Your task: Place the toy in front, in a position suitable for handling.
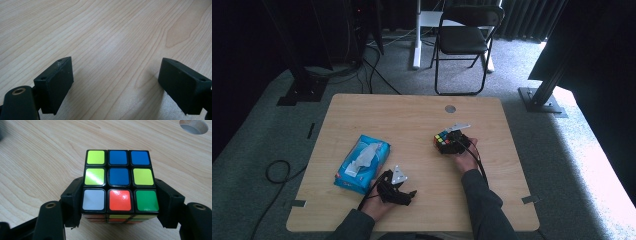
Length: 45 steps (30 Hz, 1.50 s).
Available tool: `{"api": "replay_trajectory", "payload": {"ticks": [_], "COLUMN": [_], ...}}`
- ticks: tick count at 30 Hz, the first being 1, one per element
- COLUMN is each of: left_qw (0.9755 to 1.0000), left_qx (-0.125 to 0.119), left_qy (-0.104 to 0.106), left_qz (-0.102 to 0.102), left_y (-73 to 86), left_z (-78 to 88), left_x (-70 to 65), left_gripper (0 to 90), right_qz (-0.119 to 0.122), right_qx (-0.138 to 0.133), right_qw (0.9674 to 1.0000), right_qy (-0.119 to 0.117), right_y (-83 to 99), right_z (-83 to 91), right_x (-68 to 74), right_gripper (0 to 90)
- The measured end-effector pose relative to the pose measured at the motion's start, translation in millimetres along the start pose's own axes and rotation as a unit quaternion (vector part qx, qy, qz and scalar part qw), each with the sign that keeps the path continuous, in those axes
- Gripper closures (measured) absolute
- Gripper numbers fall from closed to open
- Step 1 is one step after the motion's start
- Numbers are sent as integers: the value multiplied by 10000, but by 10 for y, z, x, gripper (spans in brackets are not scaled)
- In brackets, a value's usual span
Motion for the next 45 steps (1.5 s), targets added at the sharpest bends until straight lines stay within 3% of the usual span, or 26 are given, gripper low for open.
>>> {"api": "replay_trajectory", "payload": {"ticks": [21,30,45], "left_qw": [10000,10000,10000], "left_qx": [-2,-5,0], "left_qy": [-1,1,0], "left_qz": [2,4,0], "left_y": [0,0,0], "left_z": [0,-1,0], "left_x": [0,-1,0], "left_gripper": [129,129,129], "right_qz": [366,619,837], "right_qx": [-97,-123,-145], "right_qw": [9992,9978,9957], "right_qy": [-114,-200,-359], "right_y": [-14,11,32], "right_z": [66,86,146], "right_x": [155,255,391], "right_gripper": [340,340,340]}}
Point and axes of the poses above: each handheld gripper's, and its own axes: z roughly backward along the jaws, y roughly out of its underside, x roughly to its left, the point moved 2 cm from there along -z, roughly forward along the jaws, and after that the axes turned 2 degrees about z, right-handed, at the moved point
